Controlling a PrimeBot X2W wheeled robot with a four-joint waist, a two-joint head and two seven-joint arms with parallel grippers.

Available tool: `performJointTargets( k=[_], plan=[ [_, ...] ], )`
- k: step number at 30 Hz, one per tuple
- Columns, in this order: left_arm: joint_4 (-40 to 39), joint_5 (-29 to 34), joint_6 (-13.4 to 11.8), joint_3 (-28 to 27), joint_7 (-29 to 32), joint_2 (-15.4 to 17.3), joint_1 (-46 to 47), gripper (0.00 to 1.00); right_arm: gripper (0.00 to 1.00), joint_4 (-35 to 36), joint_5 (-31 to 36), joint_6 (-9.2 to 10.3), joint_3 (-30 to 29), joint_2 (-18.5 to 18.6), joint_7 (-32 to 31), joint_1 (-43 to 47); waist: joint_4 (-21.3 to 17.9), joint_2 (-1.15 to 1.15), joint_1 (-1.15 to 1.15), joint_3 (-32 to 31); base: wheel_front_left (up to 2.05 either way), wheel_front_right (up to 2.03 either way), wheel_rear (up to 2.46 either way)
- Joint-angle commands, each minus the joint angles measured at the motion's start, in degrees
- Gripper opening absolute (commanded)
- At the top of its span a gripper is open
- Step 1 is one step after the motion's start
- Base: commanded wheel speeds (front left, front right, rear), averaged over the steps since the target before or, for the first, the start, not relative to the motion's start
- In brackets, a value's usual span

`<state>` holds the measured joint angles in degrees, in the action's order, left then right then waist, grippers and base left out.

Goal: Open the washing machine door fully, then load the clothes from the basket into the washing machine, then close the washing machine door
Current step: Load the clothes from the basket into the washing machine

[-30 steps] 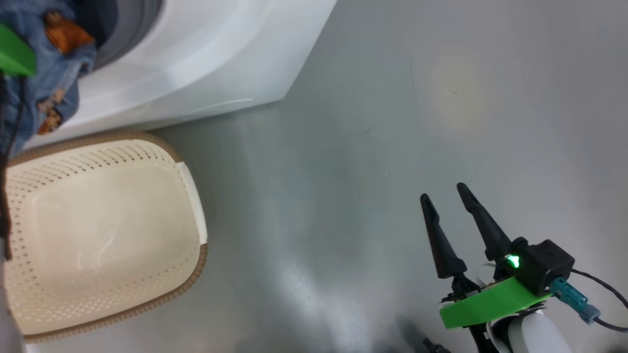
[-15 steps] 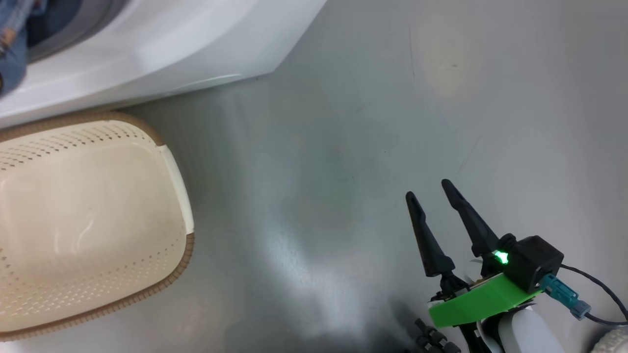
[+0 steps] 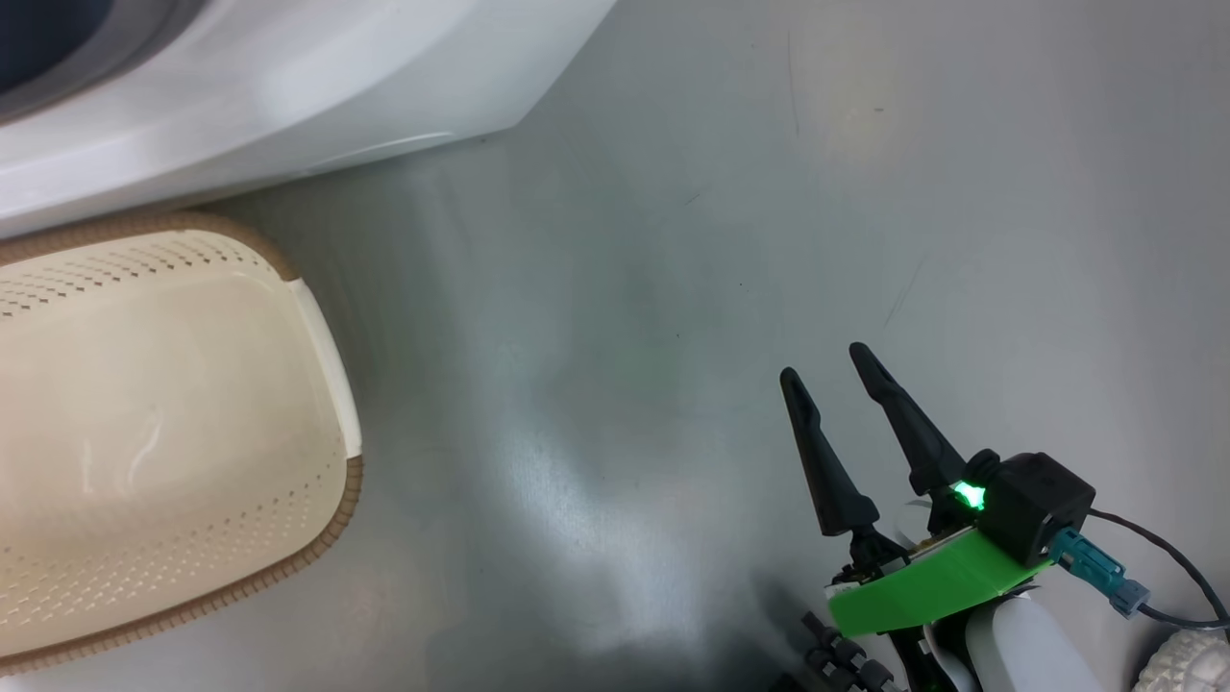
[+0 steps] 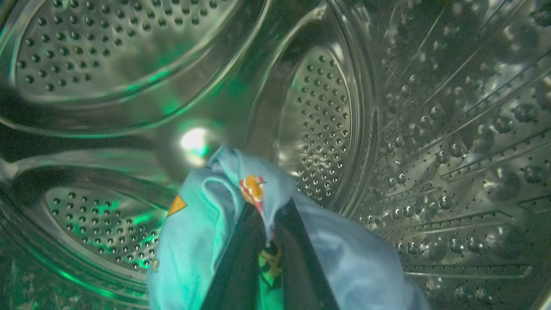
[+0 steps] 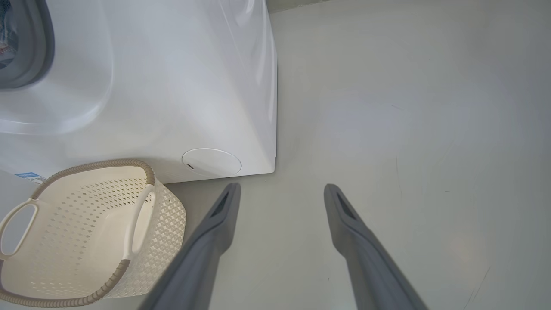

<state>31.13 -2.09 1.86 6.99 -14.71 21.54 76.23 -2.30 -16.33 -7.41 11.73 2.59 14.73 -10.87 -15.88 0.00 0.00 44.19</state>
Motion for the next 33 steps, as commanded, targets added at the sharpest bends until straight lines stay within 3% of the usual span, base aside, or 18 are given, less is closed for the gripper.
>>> performJointTargets(
  k=[1, 4, 9, 10, 11, 12, 18, 33],
  plan=[
    [-2.6, 0.7, -0.4, -0.8, -0.3, 3.2, -1.0, 0.00, 1.00, 0.9, -0.2, -0.08, 1.1, 0.3, 0.3, 0.7, 0.0, 0.00, 0.00, 0.0, 0.00, 0.00, 0.00],
    [-4.2, -0.1, -0.9, -1.6, -0.3, 3.0, -2.2, 0.00, 1.00, 0.8, -0.3, -0.08, 1.2, 0.3, 0.3, 0.4, 0.2, 0.00, 0.00, 0.2, 0.00, 0.00, 0.00],
    [0.6, -1.8, -0.4, -2.7, -0.3, 2.1, -3.3, 0.00, 1.00, 0.5, 0.0, -0.08, 1.2, 0.3, 0.3, 0.4, 0.5, 0.00, 0.00, -0.3, 0.00, 0.00, 0.00],
    [3.3, -2.5, -0.3, -3.1, -0.3, 1.7, -3.3, 0.09, 1.00, 0.4, 0.0, -0.08, 1.2, 0.3, 0.3, 0.4, 0.6, 0.00, 0.00, -0.4, 0.00, 0.00, 0.00],
    [4.6, -2.7, -0.3, -3.2, -0.3, 1.4, -2.9, 0.50, 1.00, 0.4, 0.0, -0.08, 1.2, 0.3, 0.3, 0.4, 0.7, 0.00, 0.00, -0.5, 0.00, 0.00, 0.00],
    [6.2, -2.8, -0.2, -3.1, -0.3, 1.2, -2.6, 1.00, 1.00, 0.3, 0.1, -0.08, 1.3, 0.3, 0.3, 0.4, 0.7, 0.00, 0.00, -0.7, 0.00, 0.00, 0.00],
    [12.3, -3.0, 0.6, -2.1, -0.3, -0.5, -1.0, 1.00, 1.00, -0.1, 0.3, -0.08, 1.3, 0.3, 0.3, 0.6, 1.5, 0.00, 0.00, -2.0, 0.00, 0.00, 0.00],
    [12.9, -5.2, 0.5, -3.5, -0.3, -4.2, -6.3, 1.00, 1.00, -1.0, 1.1, -0.08, 0.2, 0.3, 0.3, 0.1, 4.1, 0.00, 0.00, -6.7, 0.00, 0.00, 0.00]
  ],
)
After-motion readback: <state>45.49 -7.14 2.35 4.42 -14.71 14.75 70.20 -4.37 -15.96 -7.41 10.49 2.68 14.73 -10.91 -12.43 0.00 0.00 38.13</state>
